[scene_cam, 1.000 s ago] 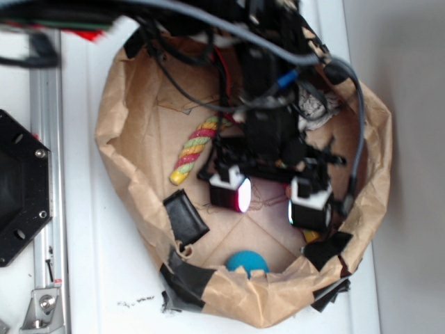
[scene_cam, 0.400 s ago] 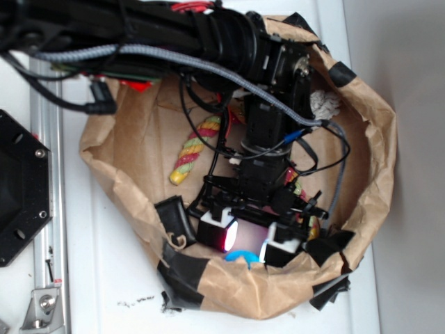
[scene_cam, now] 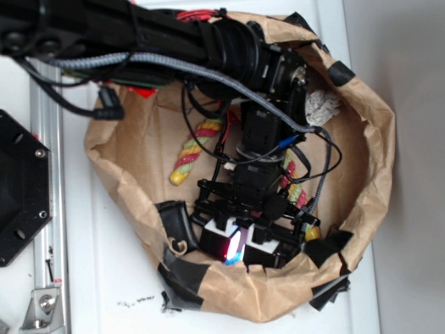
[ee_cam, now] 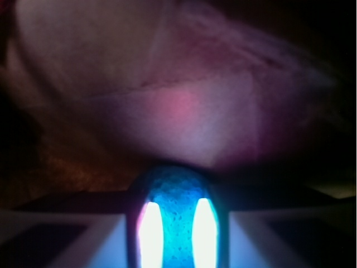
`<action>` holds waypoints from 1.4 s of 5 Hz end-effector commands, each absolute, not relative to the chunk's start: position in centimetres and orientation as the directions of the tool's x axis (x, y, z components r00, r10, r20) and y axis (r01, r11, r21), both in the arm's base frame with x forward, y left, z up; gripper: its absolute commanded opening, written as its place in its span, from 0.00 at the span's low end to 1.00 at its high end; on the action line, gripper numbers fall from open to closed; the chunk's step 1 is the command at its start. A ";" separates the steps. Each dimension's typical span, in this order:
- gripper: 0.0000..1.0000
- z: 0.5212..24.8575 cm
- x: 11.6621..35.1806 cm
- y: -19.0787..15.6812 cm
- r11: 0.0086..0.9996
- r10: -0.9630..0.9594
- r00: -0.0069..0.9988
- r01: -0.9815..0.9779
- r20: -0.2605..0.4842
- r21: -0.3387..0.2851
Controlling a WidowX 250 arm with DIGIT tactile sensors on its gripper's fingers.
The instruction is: Grab the blue ball.
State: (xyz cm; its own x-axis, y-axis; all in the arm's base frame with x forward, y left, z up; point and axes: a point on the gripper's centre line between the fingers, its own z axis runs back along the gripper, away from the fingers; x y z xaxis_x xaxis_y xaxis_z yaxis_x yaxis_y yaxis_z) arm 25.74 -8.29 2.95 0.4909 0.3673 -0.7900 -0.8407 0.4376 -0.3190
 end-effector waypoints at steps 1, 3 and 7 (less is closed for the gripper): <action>0.00 5.4 27.9 -7.4 0.518 0.369 0.665 -0.727 -0.650 -0.450; 0.00 12.8 29.1 0.7 0.603 0.429 0.848 -0.526 -0.312 -0.600; 0.00 19.0 26.9 -1.4 0.918 0.386 0.922 -0.385 -0.009 -0.095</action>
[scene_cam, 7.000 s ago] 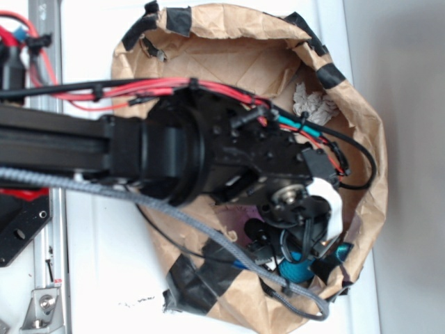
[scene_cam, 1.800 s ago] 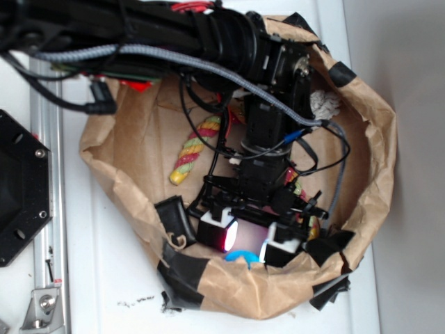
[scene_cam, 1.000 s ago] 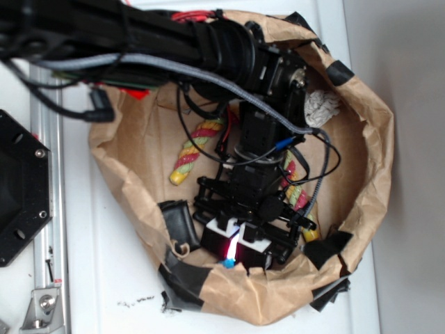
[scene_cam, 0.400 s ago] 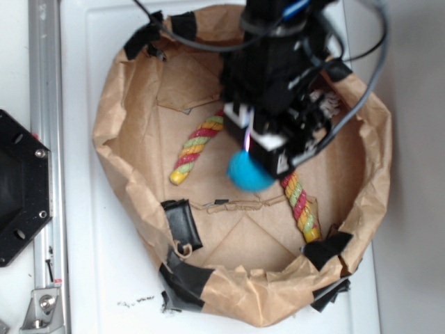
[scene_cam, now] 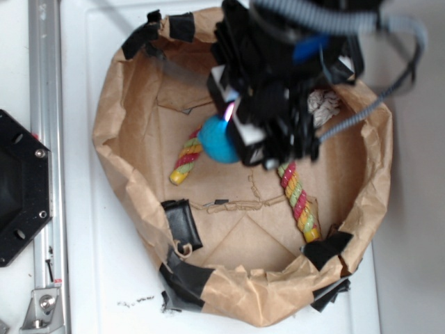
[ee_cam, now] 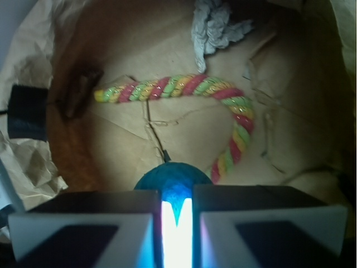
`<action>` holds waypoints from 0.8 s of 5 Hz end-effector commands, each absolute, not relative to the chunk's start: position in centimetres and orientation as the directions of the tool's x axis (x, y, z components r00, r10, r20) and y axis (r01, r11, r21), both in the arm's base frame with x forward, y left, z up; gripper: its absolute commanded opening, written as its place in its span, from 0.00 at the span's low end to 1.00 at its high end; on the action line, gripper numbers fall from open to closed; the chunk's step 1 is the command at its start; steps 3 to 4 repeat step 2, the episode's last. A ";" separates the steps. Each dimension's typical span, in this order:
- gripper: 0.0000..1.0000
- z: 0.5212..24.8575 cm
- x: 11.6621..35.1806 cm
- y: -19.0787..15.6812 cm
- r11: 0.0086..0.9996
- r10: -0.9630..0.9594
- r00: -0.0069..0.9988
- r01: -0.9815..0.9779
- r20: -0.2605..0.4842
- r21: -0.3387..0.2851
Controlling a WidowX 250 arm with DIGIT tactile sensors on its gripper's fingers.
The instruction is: Grab the blue ball.
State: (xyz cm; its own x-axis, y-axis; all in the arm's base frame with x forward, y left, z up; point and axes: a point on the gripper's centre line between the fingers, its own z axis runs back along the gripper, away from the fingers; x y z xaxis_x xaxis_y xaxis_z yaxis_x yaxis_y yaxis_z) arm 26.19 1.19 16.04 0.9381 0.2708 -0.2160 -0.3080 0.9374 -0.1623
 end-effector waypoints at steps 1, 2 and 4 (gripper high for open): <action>0.00 19.1 26.8 -1.6 0.918 0.395 0.917 -0.391 0.057 -0.071; 0.00 19.0 26.7 -1.5 0.924 0.381 0.924 -0.380 0.042 -0.033; 0.00 19.0 26.7 -1.5 0.924 0.381 0.924 -0.380 0.042 -0.033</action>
